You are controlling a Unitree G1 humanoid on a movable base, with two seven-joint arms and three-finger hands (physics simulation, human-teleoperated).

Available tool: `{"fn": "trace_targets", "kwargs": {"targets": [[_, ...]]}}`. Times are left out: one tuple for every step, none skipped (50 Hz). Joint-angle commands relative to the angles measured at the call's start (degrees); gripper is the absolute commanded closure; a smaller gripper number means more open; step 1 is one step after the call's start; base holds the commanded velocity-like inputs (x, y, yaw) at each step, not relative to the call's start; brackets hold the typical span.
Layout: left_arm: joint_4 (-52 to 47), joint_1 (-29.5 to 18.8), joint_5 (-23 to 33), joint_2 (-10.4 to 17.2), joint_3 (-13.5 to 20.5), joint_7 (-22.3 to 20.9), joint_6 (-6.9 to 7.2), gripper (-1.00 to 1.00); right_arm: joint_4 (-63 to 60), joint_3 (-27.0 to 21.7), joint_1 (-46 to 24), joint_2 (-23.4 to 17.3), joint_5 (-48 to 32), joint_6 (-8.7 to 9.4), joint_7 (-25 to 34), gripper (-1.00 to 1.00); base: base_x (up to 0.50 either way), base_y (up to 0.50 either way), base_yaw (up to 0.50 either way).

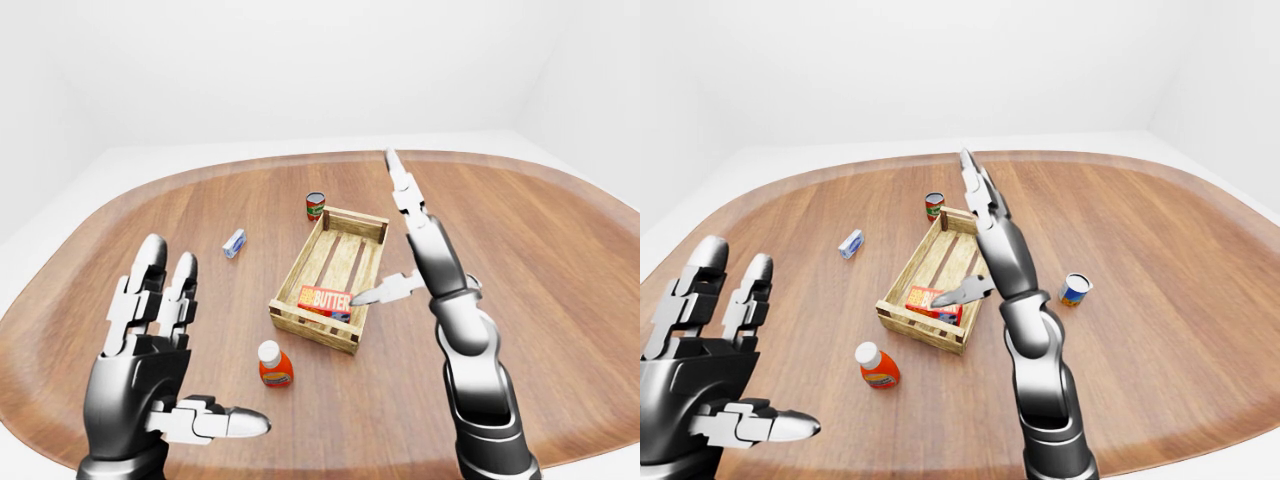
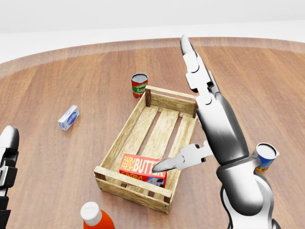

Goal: Pick up the butter and put it in the tray.

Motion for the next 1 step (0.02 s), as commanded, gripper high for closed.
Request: {"fn": "trace_targets", "kwargs": {"targets": [[-0.71,0.14,-0.36,-0.34,0.59,-0.63,0.00,-1.00,-20.04,3.08,18.71,0.83,-1.43,0.00,0.36,-1.00,0.00,0.00,0.00]]}}
